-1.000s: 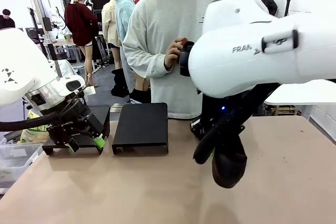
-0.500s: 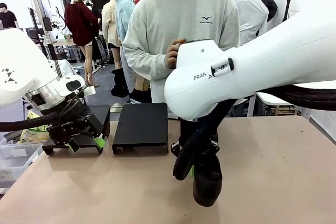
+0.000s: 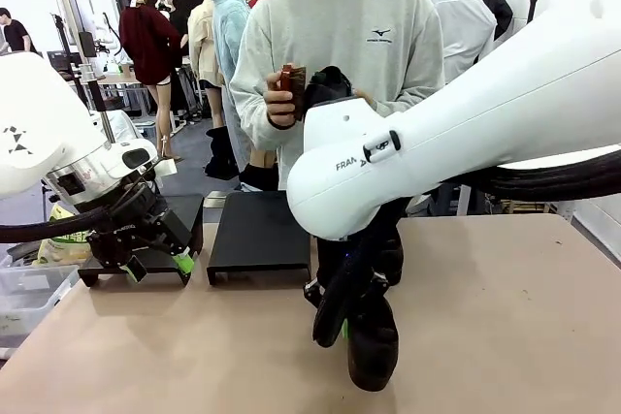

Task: Organize the shoes by placing them on the stand.
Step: Pick up one Shoe and place it in the middle of the table.

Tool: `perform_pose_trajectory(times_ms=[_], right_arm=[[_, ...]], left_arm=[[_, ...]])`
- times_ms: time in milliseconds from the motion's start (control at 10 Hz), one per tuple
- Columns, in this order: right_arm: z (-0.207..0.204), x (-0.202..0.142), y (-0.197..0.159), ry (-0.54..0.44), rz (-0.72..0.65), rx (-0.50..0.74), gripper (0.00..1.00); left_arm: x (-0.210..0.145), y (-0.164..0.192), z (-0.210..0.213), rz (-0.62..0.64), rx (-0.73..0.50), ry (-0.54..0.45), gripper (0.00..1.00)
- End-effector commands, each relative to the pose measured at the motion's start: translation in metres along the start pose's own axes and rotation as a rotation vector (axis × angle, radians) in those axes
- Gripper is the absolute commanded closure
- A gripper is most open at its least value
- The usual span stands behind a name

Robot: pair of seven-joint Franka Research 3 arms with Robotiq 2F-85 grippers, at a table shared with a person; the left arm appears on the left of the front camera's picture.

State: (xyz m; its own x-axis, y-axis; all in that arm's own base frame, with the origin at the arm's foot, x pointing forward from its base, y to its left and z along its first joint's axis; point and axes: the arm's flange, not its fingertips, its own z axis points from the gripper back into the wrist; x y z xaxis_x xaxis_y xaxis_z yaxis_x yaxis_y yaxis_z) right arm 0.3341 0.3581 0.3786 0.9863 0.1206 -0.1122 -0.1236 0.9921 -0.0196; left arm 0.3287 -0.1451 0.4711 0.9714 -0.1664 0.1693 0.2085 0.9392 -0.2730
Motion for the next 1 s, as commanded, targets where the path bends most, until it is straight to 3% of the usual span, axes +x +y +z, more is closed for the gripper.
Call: perform_pose_trajectory(times_ms=[0,600,700,900], right_arm=[[-0.004,0.012,0.008,-0.027,-0.045,0.014,1.0],[-0.03,0.029,0.005,0.023,-0.071,0.05,1.0],[-0.033,0.029,0.003,0.038,-0.072,0.061,0.91],[-0.031,0.028,0.002,0.022,-0.076,0.084,0.55]], left_arm=[[-0.001,0.0,-0.001,-0.001,-0.003,0.003,0.0],[-0.001,0.0,-0.001,-0.001,-0.003,0.003,0.0],[-0.001,0.0,-0.001,-0.001,-0.003,0.003,0.0],[-0.001,0.0,-0.001,-0.001,-0.003,0.003,0.0]])
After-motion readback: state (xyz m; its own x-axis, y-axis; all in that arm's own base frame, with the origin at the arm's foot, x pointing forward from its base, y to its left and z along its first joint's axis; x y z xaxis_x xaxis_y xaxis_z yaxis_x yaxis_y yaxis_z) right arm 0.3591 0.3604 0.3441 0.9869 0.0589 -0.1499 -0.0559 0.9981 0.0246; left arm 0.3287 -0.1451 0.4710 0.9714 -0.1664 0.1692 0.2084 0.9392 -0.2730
